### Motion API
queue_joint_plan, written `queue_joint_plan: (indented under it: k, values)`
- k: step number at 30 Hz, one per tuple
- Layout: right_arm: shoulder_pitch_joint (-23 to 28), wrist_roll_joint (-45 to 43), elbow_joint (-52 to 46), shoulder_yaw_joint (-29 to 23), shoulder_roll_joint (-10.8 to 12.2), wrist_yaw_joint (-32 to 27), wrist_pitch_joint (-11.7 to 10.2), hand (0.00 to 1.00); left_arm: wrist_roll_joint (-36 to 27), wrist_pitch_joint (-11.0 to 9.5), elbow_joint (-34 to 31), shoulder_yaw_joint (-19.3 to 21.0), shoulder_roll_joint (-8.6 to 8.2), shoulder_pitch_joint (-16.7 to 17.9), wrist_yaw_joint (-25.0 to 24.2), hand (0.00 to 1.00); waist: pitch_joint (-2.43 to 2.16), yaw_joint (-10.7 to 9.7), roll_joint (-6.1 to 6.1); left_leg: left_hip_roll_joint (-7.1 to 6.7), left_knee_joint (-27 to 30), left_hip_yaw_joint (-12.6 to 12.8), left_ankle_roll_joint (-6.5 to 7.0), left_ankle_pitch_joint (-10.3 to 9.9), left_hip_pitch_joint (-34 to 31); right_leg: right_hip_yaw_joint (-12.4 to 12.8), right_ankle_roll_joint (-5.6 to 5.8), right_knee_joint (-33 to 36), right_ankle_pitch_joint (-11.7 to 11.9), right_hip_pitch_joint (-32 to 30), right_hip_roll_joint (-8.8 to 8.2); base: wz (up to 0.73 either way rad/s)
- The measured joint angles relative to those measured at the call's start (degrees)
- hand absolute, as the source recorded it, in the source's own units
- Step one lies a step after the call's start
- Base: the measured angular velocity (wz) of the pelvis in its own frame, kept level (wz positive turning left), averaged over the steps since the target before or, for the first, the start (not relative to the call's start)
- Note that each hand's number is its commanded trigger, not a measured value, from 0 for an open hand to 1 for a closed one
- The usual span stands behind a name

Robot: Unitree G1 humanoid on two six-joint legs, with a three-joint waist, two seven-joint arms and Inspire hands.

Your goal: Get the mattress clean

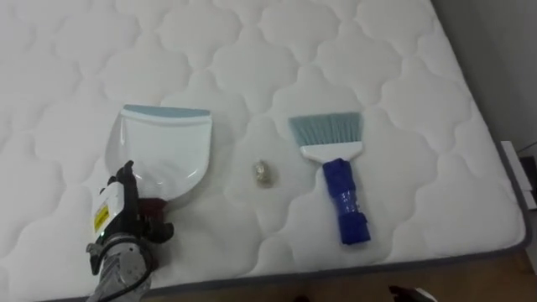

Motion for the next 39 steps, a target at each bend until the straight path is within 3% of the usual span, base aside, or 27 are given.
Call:
queue_joint_plan:
  k: [30,39]
  values:
    - [-0.11,1.71,0.07,1.22,-0.57,1.76,0.02,0.0,-0.06,-0.03,-1.62,-0.6,0.0,0.05,3.3,0.0,-0.25,0.12,0.32,0.02,0.44,0.19,0.0,0.01,0.32,-0.5,-0.01,1.16,-0.85,0.46,-0.6,0.01]
    - [-0.18,1.71,0.07,2.39,-0.48,2.63,0.14,0.0,-0.4,0.15,-1.15,-0.82,-0.65,2.44,3.1,0.0,-0.42,0.28,-0.26,0.01,0.21,0.5,0.0,0.0,1.1,-0.4,0.01,1.5,-1.33,0.97,-0.68,0.0]
